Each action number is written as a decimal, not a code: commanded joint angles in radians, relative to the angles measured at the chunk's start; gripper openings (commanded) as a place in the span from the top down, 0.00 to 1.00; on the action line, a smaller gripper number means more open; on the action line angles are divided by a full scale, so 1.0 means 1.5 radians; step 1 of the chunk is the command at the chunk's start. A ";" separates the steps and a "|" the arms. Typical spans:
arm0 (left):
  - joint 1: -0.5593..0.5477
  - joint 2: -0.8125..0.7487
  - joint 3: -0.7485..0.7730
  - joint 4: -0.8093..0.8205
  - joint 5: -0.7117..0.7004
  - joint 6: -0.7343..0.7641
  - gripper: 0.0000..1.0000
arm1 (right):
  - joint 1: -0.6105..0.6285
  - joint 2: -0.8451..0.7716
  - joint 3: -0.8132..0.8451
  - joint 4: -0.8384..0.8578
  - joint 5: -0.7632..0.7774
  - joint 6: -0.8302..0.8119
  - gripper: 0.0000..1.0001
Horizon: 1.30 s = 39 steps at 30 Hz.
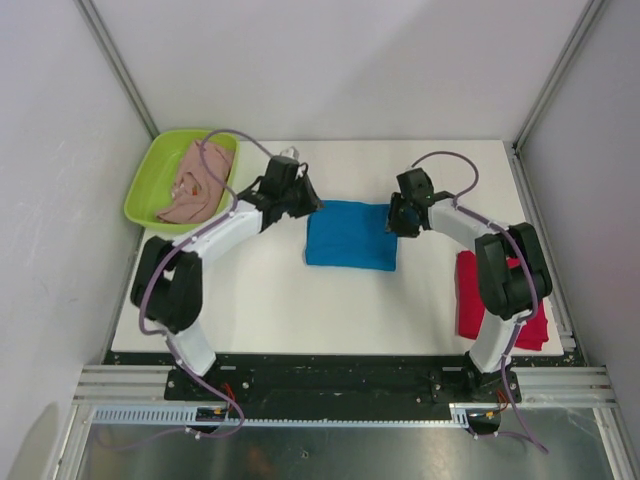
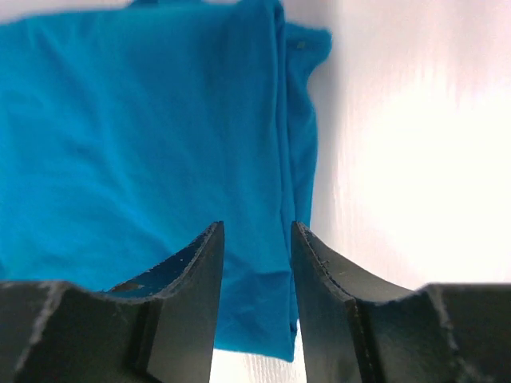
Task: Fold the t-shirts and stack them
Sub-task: Fold the long partially folded tshirt into a neat square
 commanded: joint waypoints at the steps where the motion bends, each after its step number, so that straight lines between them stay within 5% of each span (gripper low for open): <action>1: 0.003 0.090 0.108 0.018 0.021 0.050 0.72 | -0.014 -0.004 0.048 0.065 0.004 0.021 0.57; 24: 0.049 0.360 0.328 0.018 0.058 0.063 0.78 | -0.058 0.178 0.246 0.012 0.037 0.010 0.64; 36: 0.051 0.396 0.322 0.019 0.042 0.055 0.79 | -0.072 0.193 0.235 0.013 0.019 0.008 0.65; 39: 0.052 0.394 0.319 0.019 0.038 0.055 0.79 | -0.071 0.189 0.226 0.020 0.020 0.008 0.75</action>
